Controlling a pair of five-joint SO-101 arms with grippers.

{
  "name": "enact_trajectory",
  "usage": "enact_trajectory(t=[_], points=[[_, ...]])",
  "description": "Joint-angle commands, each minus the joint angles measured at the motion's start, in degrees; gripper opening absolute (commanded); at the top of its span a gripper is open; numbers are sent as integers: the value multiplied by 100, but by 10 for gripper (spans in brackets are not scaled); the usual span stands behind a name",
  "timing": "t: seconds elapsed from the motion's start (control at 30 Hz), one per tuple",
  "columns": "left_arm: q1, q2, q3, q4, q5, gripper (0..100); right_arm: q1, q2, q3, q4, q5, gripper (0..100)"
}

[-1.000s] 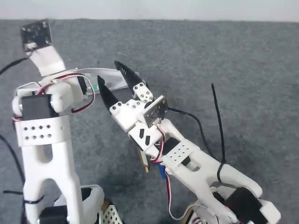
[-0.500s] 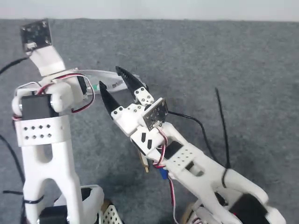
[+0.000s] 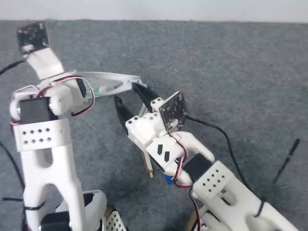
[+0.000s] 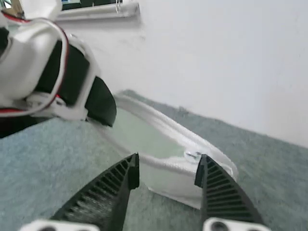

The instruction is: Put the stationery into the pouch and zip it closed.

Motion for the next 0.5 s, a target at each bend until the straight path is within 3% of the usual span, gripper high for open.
enact_trajectory(t=[0.0,0.23,0.47], points=[[-176,-44,-171,-88,-35,10,4,-330,-774,1033,-79,184],[-457,-44,-171,-105,-26,10,4,-338,-2013,3319,-79,184],[-791,-44,-171,-105,-18,10,-4,-374,-2224,4611,-79,184]])
